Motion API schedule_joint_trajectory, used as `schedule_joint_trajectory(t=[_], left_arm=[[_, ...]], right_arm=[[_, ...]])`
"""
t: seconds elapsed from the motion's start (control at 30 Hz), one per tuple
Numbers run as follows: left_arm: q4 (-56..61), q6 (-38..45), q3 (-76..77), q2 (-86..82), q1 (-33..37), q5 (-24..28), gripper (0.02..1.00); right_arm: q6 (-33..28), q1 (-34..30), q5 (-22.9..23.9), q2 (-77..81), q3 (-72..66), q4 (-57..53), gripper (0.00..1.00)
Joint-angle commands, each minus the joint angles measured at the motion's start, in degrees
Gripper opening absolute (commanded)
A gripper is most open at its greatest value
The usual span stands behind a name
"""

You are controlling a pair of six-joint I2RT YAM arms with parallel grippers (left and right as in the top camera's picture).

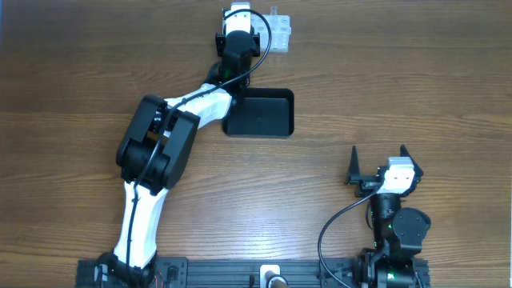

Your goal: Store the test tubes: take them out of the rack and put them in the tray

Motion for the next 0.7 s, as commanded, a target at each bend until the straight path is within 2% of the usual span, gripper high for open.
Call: schedule_joint_trajectory(t=[0.03,0.27,0.7], left_arm=[[-0.13,0.44,1.14,1.18,0.46,-1.03,0.213],[0.00,0.44,1.14,1.18,0.46,-1.03,0.211],[0.00,0.44,1.14,1.18,0.46,-1.03,0.137]], right_arm=[[0.57,-0.33,-0.87,-0.50,-0.28,-0.15,0.991],[0.57,-0.33,-0.87,-0.52,-0.28,-0.15,0.993],[0.57,-0.33,-0.87,-0.50,-0.28,-0.15,0.993]])
